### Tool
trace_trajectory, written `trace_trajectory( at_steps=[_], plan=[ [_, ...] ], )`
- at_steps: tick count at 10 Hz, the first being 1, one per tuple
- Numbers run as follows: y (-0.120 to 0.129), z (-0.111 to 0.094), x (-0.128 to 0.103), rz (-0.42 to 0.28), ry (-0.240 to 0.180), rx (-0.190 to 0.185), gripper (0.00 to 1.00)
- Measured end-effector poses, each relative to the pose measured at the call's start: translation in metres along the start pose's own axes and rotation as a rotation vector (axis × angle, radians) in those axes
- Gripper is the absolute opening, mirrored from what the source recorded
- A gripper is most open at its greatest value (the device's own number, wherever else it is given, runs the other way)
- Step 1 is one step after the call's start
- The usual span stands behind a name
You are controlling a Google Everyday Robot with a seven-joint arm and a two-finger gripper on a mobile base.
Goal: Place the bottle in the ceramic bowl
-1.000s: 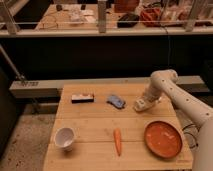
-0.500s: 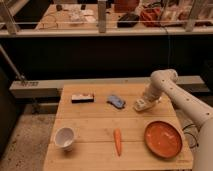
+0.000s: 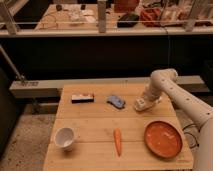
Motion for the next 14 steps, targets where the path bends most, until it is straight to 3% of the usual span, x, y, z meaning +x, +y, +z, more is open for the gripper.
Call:
trace_trajectory(
  at_steps=[14],
  plan=[
    [-0.0001,-0.0104,0.0,-0.003,0.018,-0.001,0.02]
  ],
)
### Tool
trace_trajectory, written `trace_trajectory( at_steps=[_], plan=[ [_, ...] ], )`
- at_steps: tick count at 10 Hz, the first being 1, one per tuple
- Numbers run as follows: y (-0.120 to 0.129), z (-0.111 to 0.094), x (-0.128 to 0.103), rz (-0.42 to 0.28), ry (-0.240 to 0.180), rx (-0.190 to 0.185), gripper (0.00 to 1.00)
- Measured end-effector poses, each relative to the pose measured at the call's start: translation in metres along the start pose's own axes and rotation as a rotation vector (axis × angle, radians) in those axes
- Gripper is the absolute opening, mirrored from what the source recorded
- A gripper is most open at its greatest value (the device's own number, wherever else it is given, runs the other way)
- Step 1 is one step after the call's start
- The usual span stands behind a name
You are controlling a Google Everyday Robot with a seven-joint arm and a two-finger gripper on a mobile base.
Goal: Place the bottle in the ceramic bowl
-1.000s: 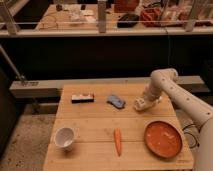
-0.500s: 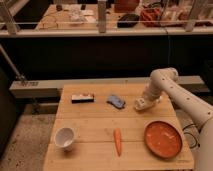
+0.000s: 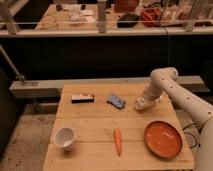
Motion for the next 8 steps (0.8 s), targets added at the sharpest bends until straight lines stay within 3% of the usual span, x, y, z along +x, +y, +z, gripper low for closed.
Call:
trace_trajectory(
  at_steps=[8],
  plan=[
    [0.0007,-0.0061,0.0,-0.004,0.01,0.002,0.02]
  ],
)
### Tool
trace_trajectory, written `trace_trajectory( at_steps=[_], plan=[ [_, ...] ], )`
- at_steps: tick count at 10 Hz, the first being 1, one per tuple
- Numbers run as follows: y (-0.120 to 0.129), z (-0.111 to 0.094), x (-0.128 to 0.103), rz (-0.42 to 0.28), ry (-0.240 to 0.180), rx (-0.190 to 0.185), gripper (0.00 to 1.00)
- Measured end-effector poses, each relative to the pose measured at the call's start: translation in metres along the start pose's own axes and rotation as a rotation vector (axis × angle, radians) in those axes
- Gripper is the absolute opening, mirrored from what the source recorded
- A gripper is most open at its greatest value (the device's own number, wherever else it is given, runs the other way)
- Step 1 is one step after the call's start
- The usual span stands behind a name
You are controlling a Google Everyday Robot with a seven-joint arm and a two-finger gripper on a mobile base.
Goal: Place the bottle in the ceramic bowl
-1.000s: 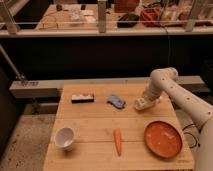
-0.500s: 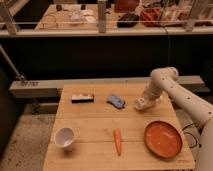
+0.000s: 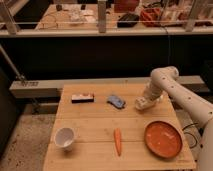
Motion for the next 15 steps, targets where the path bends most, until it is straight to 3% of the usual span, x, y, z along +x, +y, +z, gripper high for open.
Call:
trace_trajectory(
  at_steps=[15],
  plan=[
    [0.004,-0.013,0.001,-0.008,0.008,0.003,0.02]
  ],
)
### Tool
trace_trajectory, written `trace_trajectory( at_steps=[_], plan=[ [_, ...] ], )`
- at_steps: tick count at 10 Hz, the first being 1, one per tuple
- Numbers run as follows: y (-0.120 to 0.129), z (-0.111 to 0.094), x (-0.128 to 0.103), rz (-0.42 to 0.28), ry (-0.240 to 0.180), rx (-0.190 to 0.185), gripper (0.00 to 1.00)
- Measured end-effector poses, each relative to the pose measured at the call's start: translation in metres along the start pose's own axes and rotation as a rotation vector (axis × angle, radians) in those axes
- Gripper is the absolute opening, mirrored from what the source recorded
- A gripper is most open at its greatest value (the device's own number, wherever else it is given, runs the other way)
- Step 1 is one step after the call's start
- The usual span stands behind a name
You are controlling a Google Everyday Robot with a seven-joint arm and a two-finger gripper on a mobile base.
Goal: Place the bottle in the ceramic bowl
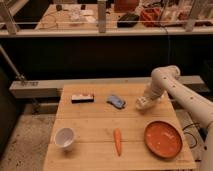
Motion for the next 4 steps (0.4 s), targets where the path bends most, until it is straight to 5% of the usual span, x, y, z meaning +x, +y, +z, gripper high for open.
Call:
trace_trajectory(
  at_steps=[4],
  plan=[
    [0.0018,-0.0033,0.0004,0.0,0.001,0.0,0.02]
  ],
)
